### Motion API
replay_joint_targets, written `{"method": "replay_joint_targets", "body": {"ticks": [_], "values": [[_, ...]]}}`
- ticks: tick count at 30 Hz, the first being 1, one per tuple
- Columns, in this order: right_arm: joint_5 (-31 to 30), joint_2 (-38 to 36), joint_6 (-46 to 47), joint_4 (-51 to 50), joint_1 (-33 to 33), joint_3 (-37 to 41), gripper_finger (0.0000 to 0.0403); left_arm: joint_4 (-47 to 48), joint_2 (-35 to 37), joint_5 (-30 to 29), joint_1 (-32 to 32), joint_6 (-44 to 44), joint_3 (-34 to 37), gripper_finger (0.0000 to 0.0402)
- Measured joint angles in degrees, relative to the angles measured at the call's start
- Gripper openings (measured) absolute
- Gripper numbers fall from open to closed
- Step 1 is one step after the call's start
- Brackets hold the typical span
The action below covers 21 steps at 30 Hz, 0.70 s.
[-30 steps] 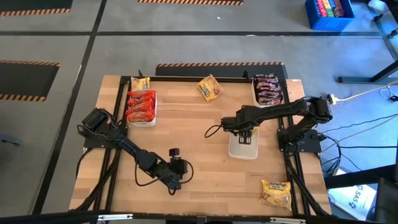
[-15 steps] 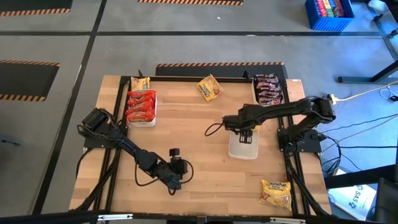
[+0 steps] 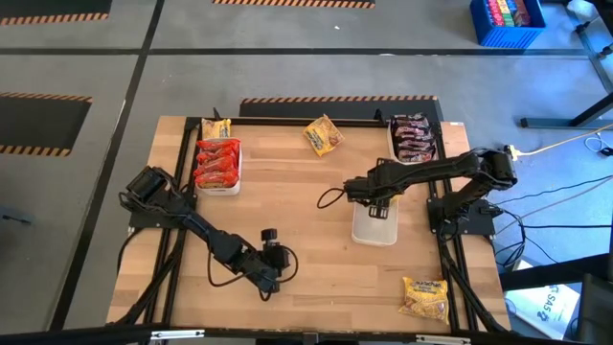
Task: Sort Maruchan noodles
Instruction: Put the bottom left yellow noodle into the bottom white bin, then put the bottom yellow noodle into the bottom white bin
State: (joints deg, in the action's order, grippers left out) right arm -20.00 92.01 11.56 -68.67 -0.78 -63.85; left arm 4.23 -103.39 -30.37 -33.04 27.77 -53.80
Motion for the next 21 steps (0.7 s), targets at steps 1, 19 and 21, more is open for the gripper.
{"method": "replay_joint_targets", "body": {"ticks": [1, 19, 21], "values": [[0.0, 0.0, 0.0, -0.2, 0.0, 0.0, 0.0209, 0.0, 0.0, 0.0, 0.0, 0.0, 0.0, 0.0144], [4.1, -0.6, 1.6, -5.3, 0.1, -2.6, 0.0209, 0.0, 0.0, 0.0, 0.0, 0.0, 0.0, 0.0144], [4.2, -1.2, 1.8, -6.6, 0.1, -4.0, 0.0209, 0.0, 0.0, 0.0, 0.0, 0.0, 0.0, 0.0144]]}}
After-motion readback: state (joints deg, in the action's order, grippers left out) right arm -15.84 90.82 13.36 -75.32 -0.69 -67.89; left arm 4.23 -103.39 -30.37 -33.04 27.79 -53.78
